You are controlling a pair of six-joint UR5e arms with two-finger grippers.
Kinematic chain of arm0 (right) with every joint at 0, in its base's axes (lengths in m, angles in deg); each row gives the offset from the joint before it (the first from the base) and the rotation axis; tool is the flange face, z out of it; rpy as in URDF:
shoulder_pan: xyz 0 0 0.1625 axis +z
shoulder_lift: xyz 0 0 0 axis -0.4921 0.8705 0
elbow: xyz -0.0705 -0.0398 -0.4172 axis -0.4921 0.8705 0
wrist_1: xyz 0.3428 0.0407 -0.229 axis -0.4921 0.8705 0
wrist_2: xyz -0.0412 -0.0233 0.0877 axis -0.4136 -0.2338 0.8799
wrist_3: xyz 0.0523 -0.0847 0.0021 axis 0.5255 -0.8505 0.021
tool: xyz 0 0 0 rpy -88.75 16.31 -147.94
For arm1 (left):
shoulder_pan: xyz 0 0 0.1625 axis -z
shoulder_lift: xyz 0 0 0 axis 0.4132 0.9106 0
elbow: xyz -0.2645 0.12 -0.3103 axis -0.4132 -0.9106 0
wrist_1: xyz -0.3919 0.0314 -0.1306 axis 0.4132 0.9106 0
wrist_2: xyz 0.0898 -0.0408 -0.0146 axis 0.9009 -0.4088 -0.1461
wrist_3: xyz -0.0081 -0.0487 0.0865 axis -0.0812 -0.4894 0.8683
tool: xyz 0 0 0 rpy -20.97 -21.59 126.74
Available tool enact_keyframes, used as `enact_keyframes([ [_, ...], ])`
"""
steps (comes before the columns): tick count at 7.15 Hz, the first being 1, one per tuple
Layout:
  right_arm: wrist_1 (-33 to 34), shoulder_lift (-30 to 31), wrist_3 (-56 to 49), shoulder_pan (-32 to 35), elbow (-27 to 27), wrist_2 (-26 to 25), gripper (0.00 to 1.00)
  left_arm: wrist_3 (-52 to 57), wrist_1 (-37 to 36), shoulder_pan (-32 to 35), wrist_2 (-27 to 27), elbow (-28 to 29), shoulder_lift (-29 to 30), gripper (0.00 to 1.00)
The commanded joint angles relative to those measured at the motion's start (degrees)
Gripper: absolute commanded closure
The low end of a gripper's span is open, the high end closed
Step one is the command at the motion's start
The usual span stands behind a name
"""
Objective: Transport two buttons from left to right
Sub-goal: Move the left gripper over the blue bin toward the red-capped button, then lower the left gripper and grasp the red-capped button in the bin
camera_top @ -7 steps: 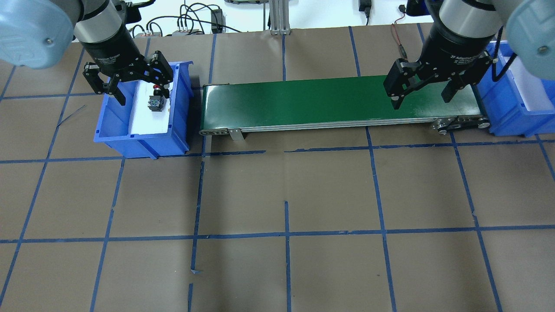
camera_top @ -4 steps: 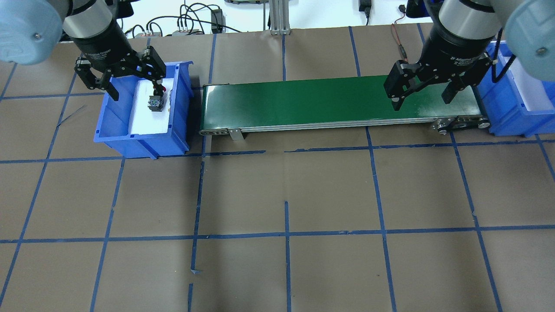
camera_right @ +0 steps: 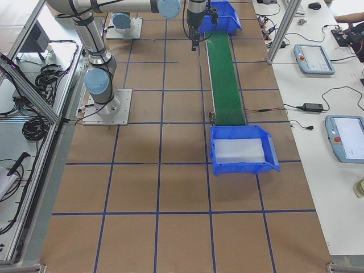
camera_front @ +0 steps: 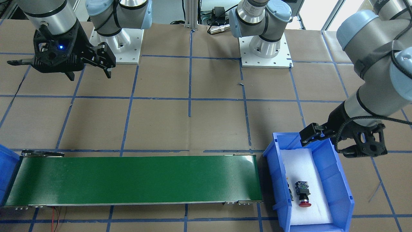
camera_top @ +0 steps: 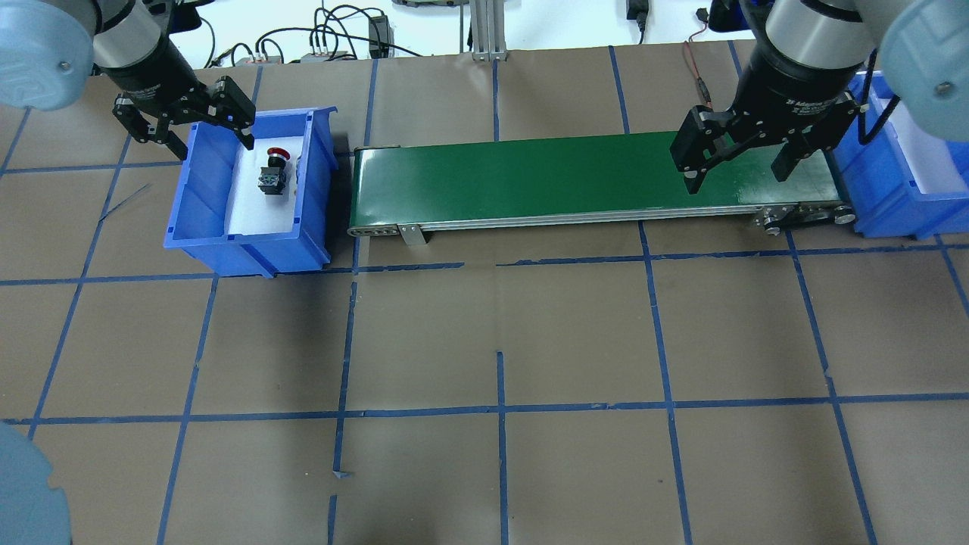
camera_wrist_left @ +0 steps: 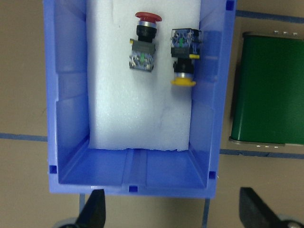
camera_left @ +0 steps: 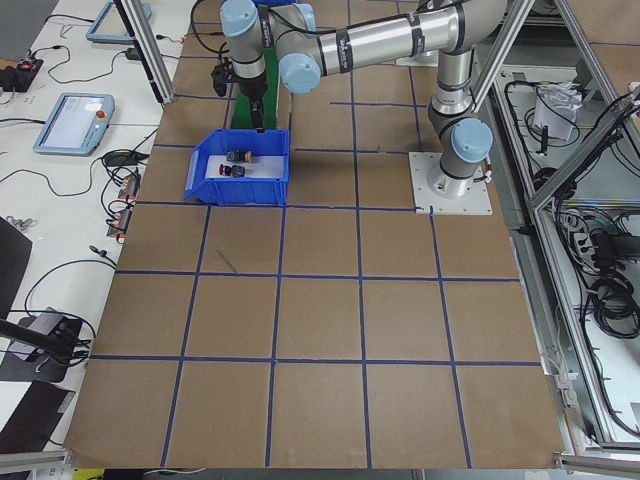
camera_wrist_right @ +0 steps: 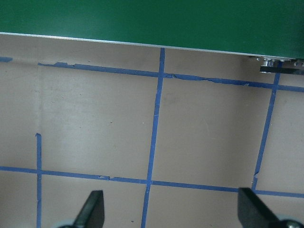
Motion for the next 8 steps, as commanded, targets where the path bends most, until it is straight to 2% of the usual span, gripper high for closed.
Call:
enact_keyframes([
  [1, 0.0, 0.0, -0.01, 0.0, -0.09, 0.0, 0.0, 0.53, -7.27, -0.3, 0.0, 2.12, 7.04, 0.0],
  [2, 0.0, 0.09, -0.1, 0.0, -0.35, 0.0, 0.0, 0.61, -8.79, -0.12, 0.0, 3.35, 10.3, 0.01],
  [4, 0.09, 0.09, 0.07, 0.0, -0.61, 0.09, 0.0, 0.7, -11.08, 0.49, -0.17, 3.98, 13.83, 0.27],
  [8, 0.18, 0.09, -0.1, 0.0, -0.7, 0.0, 0.0, 0.88, -11.26, 0.14, -0.09, 4.07, 15.6, 0.28],
])
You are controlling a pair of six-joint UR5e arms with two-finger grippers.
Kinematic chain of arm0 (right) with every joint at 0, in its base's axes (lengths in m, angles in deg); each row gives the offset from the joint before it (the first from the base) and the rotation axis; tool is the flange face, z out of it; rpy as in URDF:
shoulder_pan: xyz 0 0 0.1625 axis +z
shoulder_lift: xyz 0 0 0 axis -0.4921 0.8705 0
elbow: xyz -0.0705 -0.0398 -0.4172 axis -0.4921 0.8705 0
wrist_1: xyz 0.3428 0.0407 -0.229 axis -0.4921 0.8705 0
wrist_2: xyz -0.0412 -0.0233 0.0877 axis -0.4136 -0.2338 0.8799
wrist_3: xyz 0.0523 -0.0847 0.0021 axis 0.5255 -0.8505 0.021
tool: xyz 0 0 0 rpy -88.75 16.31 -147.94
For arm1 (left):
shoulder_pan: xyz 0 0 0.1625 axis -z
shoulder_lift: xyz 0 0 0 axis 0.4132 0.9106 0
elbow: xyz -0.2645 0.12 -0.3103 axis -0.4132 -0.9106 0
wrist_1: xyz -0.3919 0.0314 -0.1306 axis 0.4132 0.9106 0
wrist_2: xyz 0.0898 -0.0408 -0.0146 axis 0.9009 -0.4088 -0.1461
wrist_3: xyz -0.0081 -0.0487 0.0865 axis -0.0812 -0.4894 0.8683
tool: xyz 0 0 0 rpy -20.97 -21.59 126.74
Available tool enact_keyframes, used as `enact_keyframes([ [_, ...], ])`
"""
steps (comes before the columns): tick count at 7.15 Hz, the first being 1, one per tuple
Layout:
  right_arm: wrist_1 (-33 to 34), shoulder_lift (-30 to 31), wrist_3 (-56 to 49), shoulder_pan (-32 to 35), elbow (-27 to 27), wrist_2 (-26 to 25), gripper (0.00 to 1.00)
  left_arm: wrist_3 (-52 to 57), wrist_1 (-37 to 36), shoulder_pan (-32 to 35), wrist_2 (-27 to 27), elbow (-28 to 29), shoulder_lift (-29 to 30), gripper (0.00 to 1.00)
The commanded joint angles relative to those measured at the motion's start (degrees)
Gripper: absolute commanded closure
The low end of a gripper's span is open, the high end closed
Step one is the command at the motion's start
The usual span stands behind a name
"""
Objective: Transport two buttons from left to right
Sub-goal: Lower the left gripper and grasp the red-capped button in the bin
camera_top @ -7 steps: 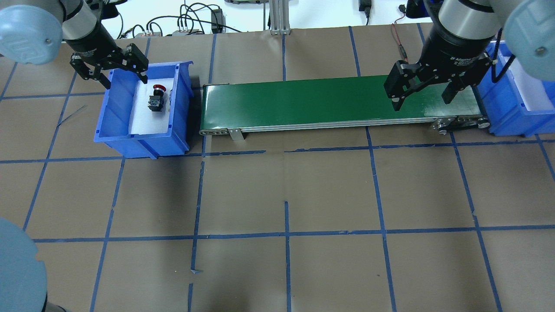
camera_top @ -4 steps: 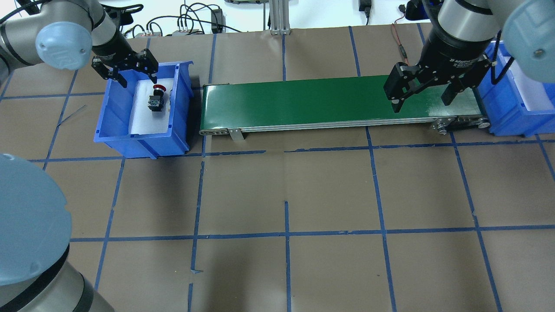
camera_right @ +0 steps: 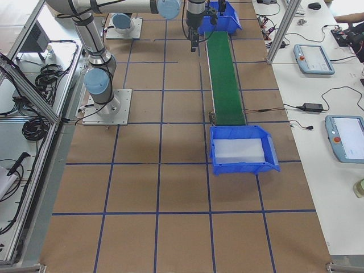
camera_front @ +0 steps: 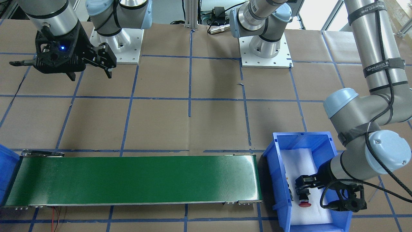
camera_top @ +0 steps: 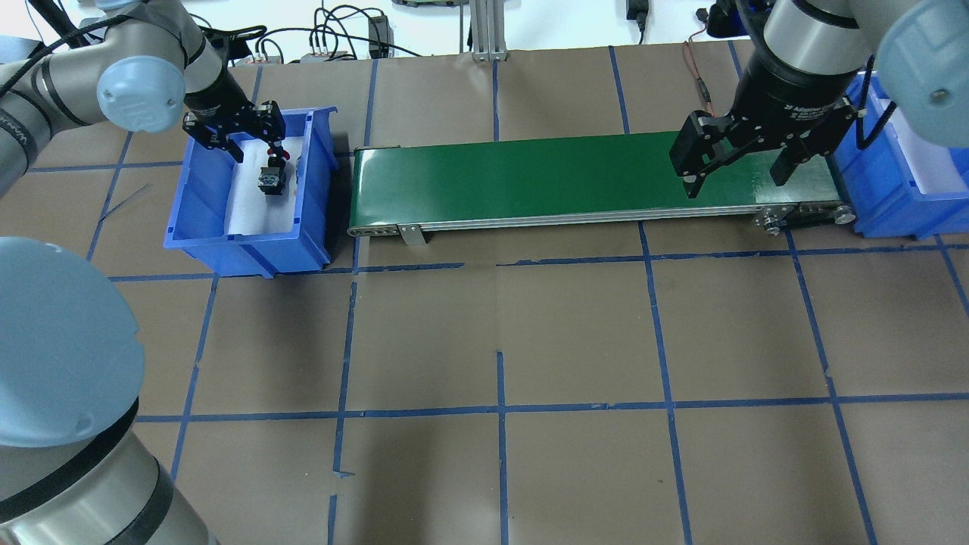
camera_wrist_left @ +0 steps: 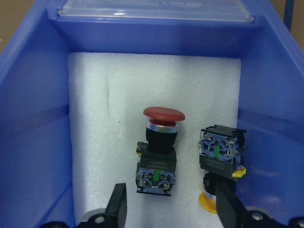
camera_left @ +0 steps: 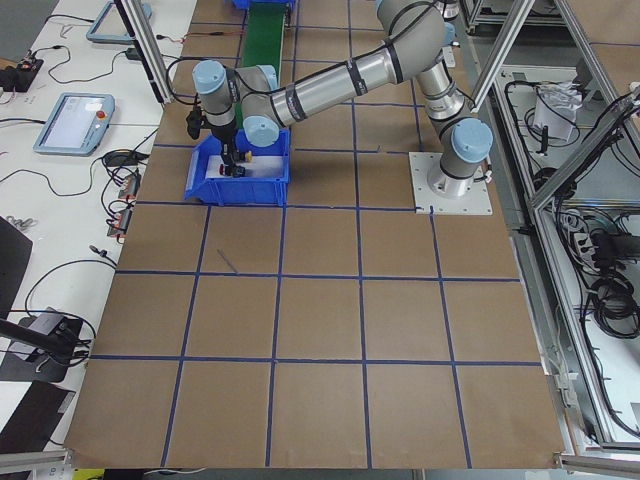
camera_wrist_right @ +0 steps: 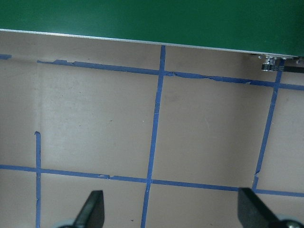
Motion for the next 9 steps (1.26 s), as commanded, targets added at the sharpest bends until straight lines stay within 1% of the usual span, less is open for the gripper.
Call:
enact_keyframes([
  [1, 0.01, 0.0, -0.04, 0.0, -0.06, -0.09, 0.0, 0.04, -0.72, -0.08, -0.02, -0.02, 1.18, 0.27],
  [3, 0.01, 0.0, -0.04, 0.0, -0.06, -0.09, 0.0, 0.04, -1.87, 0.01, 0.07, -0.2, 2.24, 0.26],
  [8, 0.09, 0.0, -0.13, 0.0, -0.33, 0.0, 0.0, 0.48, -2.14, -0.08, 0.07, -0.99, 4.09, 0.27],
  [9, 0.09, 0.0, -0.3, -0.09, -0.33, 0.0, 0.0, 0.48, -2.14, -0.16, 0.07, -0.9, 4.35, 0.29],
])
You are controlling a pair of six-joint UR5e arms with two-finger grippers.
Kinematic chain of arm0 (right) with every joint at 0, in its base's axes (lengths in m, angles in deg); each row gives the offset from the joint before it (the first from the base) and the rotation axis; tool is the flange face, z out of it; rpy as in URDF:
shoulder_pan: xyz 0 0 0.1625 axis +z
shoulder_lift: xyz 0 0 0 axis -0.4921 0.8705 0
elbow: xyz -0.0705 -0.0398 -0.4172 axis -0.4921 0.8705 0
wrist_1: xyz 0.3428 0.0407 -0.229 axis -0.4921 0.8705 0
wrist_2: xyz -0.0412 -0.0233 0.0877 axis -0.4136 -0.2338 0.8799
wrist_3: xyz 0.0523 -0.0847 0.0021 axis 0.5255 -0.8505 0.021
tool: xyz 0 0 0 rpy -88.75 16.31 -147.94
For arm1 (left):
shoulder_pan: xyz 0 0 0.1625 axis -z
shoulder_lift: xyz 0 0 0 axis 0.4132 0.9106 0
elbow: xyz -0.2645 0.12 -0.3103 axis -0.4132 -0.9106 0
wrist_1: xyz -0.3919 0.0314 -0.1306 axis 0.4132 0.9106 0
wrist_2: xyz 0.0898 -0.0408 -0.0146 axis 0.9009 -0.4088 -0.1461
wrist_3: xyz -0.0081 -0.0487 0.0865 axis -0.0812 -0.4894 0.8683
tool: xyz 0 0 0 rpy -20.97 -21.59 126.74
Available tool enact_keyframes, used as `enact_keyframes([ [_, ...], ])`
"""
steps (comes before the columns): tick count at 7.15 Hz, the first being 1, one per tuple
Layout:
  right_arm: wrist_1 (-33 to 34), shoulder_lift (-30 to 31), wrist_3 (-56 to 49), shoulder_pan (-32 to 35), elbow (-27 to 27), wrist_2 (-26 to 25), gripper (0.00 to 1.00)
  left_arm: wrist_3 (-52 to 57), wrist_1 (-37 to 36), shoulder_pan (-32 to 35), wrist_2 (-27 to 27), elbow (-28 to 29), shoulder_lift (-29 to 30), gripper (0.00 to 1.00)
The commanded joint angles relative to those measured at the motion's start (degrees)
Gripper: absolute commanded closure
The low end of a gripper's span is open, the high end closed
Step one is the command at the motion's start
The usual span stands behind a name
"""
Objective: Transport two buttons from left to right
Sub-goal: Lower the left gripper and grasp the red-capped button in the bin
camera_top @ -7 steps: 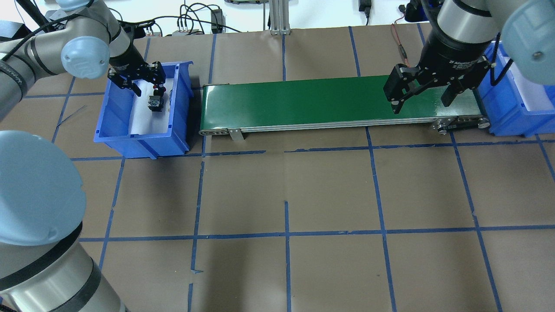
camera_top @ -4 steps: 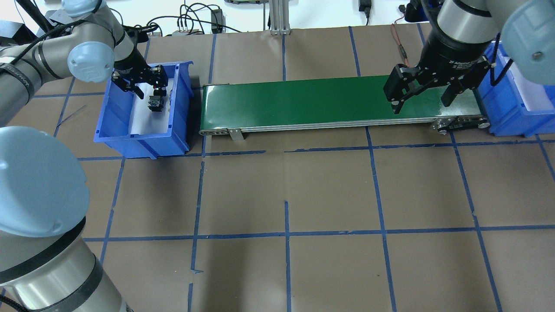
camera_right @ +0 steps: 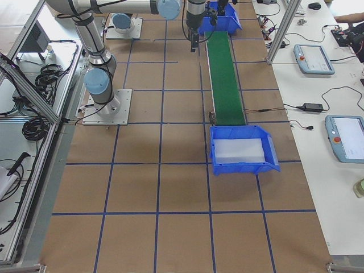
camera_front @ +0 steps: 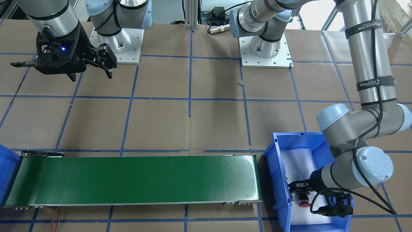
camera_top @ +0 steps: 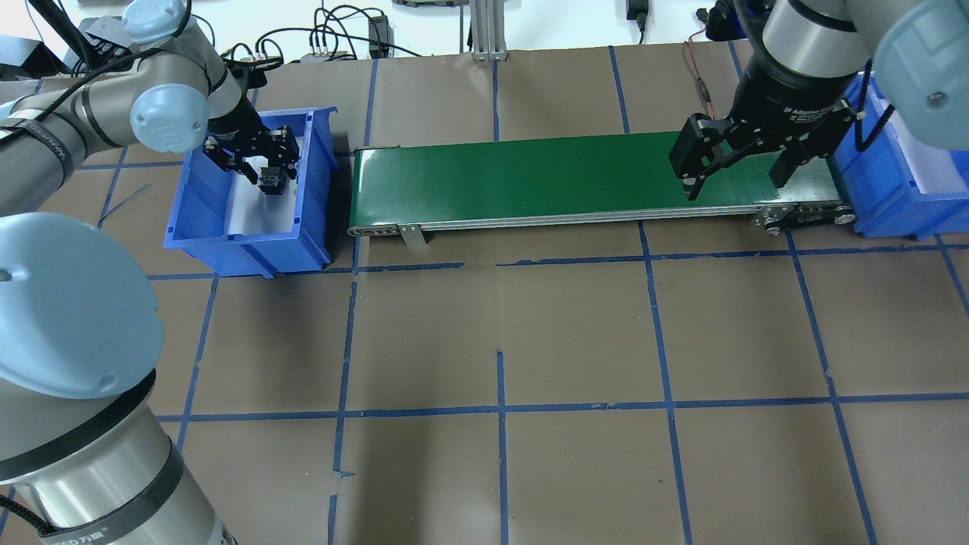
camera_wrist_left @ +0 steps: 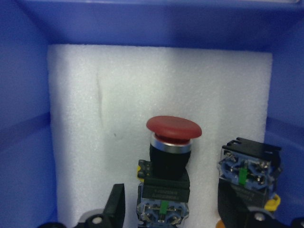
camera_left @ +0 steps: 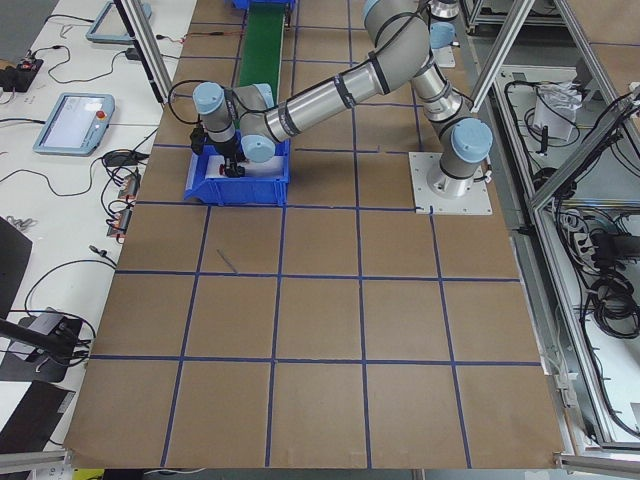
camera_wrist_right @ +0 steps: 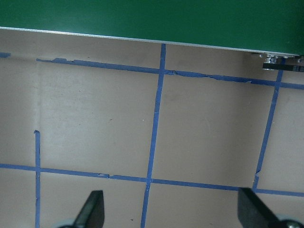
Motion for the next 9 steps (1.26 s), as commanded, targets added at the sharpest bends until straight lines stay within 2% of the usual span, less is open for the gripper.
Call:
enact_keyframes([
  [1, 0.03, 0.0, 0.03, -0.07, -0.04, 0.0, 0.0, 0.04, -0.01, -0.06, 0.08, 0.06, 0.31, 0.53],
  [2, 0.03, 0.0, -0.14, -0.07, -0.04, 0.0, 0.0, -0.05, -0.01, -0.06, 0.08, 0.23, 0.22, 0.71],
  [3, 0.03, 0.0, 0.03, -0.07, -0.04, 0.0, 0.0, -0.05, -0.01, -0.06, 0.0, 0.67, 0.13, 0.81],
  [4, 0.03, 0.0, -0.23, -0.16, -0.21, 0.0, 0.0, -0.05, -0.01, -0.06, 0.0, 0.94, -0.22, 0.85],
  [6, 0.03, 0.0, -0.14, -0.16, -0.3, 0.0, 0.0, -0.05, 0.07, 0.03, 0.0, 1.11, -1.62, 0.85],
  [9, 0.03, -0.08, -0.23, -0.25, -0.3, 0.0, 0.0, -0.14, 7.44, 0.55, 0.43, 3.92, -11.61, 0.85],
])
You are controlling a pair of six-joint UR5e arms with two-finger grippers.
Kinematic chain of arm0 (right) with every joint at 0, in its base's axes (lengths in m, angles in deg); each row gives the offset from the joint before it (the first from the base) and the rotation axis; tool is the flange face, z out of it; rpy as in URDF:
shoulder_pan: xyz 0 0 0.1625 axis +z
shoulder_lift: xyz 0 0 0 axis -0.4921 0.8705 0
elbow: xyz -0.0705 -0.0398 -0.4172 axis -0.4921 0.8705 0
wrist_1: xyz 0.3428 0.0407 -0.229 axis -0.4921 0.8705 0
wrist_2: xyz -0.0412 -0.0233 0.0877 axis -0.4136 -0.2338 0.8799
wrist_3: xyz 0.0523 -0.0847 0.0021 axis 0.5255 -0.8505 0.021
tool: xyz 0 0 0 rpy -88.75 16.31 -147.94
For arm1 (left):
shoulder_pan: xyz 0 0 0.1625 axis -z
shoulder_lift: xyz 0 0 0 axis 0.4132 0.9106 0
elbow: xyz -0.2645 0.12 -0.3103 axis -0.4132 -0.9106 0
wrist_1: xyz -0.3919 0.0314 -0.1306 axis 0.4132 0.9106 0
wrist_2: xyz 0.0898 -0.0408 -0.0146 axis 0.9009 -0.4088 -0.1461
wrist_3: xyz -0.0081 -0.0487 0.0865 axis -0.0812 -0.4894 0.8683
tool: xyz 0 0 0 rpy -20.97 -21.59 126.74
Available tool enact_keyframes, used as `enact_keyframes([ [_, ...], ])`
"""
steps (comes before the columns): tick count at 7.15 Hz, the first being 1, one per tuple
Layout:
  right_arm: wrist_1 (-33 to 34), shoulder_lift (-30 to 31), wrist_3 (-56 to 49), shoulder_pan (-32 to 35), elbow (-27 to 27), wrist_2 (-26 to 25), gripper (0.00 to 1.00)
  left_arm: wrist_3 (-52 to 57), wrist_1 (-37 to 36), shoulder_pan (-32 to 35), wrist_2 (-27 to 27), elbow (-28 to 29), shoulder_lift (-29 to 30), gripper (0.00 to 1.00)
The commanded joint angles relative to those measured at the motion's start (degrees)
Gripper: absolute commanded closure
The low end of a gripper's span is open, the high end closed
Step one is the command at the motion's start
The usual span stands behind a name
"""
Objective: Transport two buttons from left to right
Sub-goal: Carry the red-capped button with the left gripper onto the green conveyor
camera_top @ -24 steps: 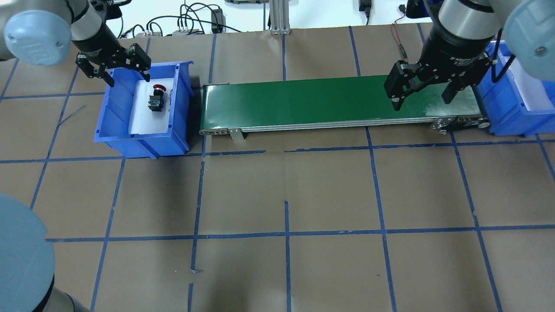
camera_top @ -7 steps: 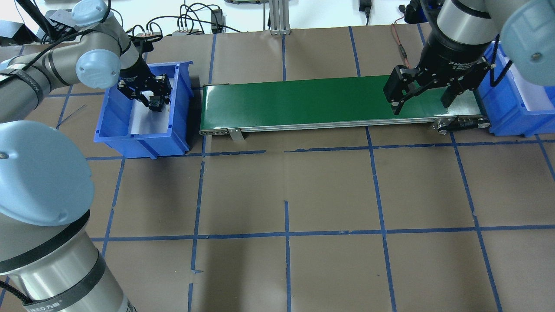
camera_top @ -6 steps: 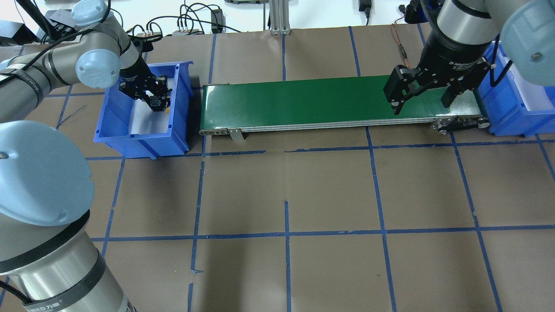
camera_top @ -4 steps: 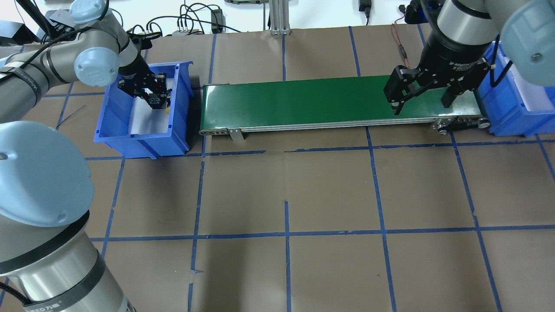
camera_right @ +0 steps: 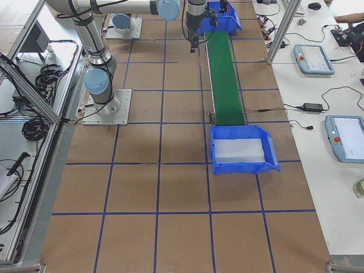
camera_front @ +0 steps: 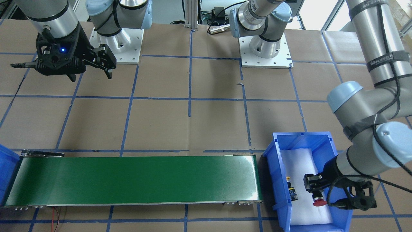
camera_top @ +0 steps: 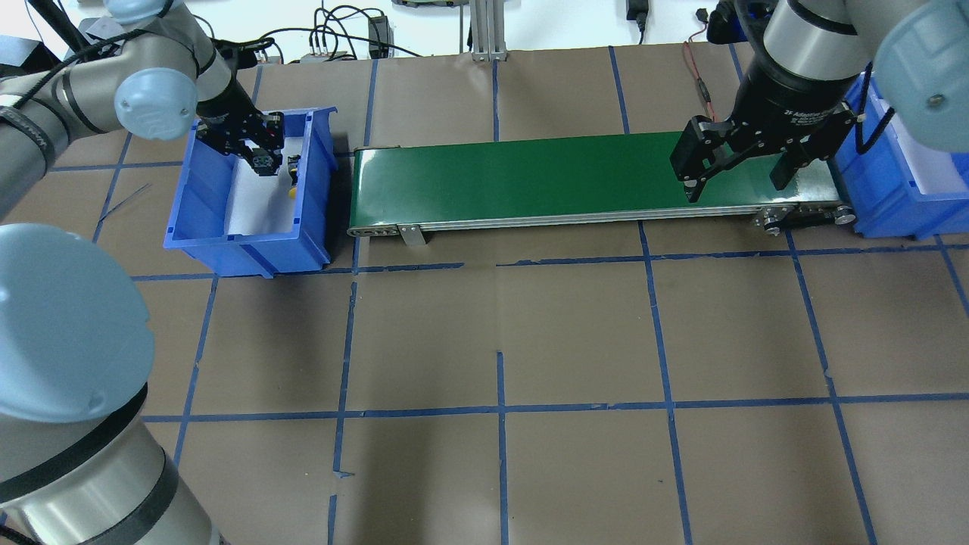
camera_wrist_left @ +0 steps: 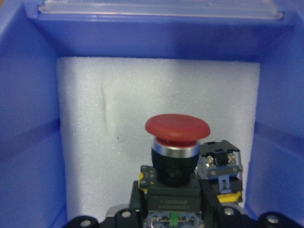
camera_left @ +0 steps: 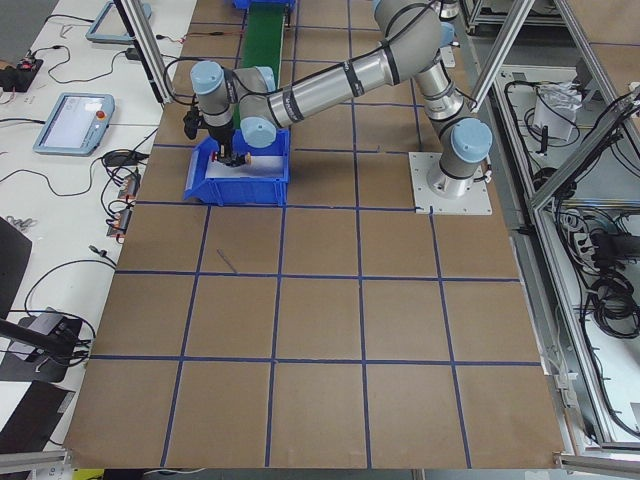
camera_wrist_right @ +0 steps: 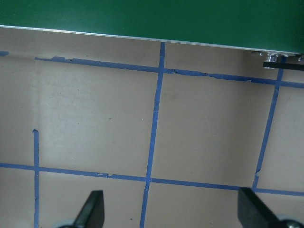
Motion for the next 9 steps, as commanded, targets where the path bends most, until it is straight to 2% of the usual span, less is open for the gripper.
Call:
enact_keyframes([
  [1, 0.0, 0.01, 0.07, -0.02, -0.09, 0.0, 0.0, -0.99, 6.22, 0.56, 0.39, 2.77, -6.74, 0.85],
  [3, 0.0, 0.01, 0.16, -0.02, -0.09, 0.0, 0.0, -9.47, 8.18, 5.62, 0.66, 3.13, -8.7, 0.85],
  [5, 0.0, 0.01, 0.25, 0.07, -0.18, 0.0, 0.0, -20.73, 5.22, 12.83, 0.66, 2.61, -6.26, 0.85],
  [7, 0.0, 0.01, 0.16, 0.07, -0.18, 0.0, 0.0, -21.65, -0.06, 16.8, 0.66, 2.69, 0.76, 0.85],
  [9, 0.0, 0.01, 0.25, -0.02, -0.09, 0.0, 0.0, -21.74, -0.52, 18.58, 0.75, 2.43, 2.81, 0.85],
])
